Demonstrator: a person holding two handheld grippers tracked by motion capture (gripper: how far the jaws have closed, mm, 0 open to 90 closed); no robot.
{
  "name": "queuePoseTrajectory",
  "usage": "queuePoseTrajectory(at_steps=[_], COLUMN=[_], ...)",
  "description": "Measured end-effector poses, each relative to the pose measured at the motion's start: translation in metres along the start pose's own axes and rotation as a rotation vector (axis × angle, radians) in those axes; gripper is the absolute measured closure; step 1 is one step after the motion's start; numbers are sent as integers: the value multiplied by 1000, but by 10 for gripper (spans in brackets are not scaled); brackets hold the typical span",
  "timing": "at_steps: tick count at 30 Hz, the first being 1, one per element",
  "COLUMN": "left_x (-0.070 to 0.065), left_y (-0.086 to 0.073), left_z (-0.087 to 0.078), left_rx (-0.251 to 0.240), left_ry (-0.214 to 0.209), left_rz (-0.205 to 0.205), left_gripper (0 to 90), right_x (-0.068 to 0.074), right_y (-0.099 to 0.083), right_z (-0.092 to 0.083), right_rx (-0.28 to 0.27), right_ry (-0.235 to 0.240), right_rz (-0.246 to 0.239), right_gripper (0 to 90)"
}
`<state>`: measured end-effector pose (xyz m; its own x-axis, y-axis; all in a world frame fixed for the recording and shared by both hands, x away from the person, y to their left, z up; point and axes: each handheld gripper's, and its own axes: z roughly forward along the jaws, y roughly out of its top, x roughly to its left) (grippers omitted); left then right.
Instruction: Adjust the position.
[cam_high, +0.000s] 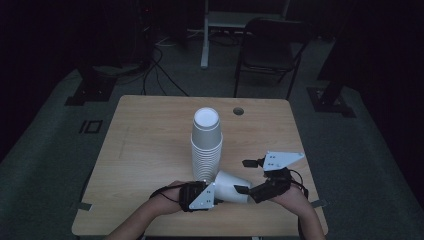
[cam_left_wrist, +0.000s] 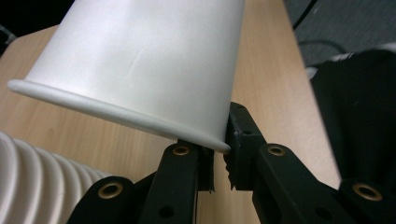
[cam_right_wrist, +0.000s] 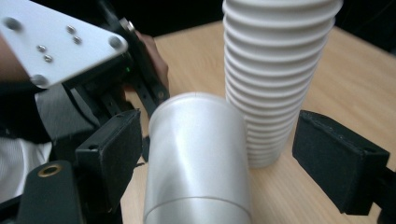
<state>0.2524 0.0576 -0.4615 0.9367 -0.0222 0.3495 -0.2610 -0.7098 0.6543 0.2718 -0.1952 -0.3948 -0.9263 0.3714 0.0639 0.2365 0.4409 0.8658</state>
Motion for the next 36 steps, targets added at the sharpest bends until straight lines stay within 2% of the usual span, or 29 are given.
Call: queuePoseTrajectory(at_steps=[1, 6, 7, 8, 10, 11, 12, 13, 14, 15, 16, 18, 22, 26, 27, 29, 33, 35, 36], left_x=[-1, -3, -3, -3, -4, -5, -6, -6, -7, -7, -7, -7, -9, -11, -11, -11, -10, -10, -10], left_y=[0, 2, 3, 3, 5, 5, 6, 6, 7, 7, 7, 8, 6, 7, 7, 8, 8, 8, 8], left_z=[1, 4, 4, 5, 6, 6, 7, 7, 8, 8, 8, 8, 8, 10, 10, 11, 10, 11, 11], left_rx=[4, 22, 25, 28, 41, 45, 47, 47, 55, 49, 53, 52, 68, 83, 82, 76, 68, 64, 71], left_ry=[10, -5, -1, -13, -3, -14, 1, 1, -8, 1, -7, 6, -5, 6, -8, -9, -30, -43, -38], left_rz=[10, 41, 42, 45, 61, 68, 75, 75, 85, 88, 87, 89, 101, 113, 111, 101, 97, 84, 90], left_gripper=[829, 830, 829, 830, 830, 829, 829, 829, 829, 830, 829, 829, 829, 828, 828, 828, 827, 827, 827], right_x=[-1, -2, -2, -2, -3, -4, -4, -4, -3, -2, -2, -3, -4, -5, -5, -6, -8, -7, -7], right_y=[1, 5, 6, 7, 10, 12, 13, 13, 15, 17, 18, 19, 18, 17, 17, 15, 12, 12, 11], right_z=[3, 18, 22, 25, 32, 35, 39, 39, 43, 49, 52, 58, 67, 74, 76, 79, 84, 86, 86], right_rx=[23, 175, 207, 239, 294, 324, 355, 355, 381, 431, 446, 483, 550, 606, 619, 637, 638, 641, 643], right_ry=[12, 57, 60, 65, 62, 65, 60, 60, 59, 83, 91, 113, 126, 134, 135, 147, 168, 172, 176], right_rz=[12, 18, 23, 23, 17, 23, 15, 15, 4, -3, -7, -2, 10, 30, 32, 35, 43, 34, 29], right_gripper=[157, 151, 150, 145, 146, 146, 142, 142, 146, 146, 148, 155, 143, 130, 129, 119, 114, 121, 128])
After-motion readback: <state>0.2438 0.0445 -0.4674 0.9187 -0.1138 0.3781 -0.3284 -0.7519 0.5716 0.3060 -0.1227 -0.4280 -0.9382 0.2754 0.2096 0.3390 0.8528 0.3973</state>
